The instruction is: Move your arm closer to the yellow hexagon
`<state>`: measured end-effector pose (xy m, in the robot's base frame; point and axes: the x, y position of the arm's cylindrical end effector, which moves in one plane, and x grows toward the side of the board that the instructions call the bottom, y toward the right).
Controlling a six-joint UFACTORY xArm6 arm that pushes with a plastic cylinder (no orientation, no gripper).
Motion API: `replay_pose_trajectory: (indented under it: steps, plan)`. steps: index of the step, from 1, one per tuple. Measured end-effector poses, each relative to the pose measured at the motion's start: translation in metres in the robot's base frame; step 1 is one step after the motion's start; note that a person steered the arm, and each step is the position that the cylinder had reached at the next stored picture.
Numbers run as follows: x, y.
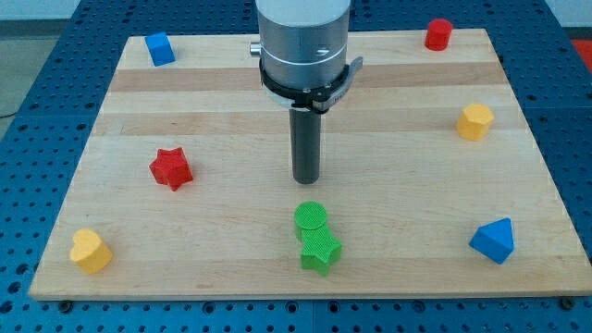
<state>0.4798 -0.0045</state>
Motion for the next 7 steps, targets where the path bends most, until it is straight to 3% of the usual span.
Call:
replay_pose_trajectory:
  steps: [4,7]
  plan:
    - [0.002,0.022]
    - [0.003,0.122]
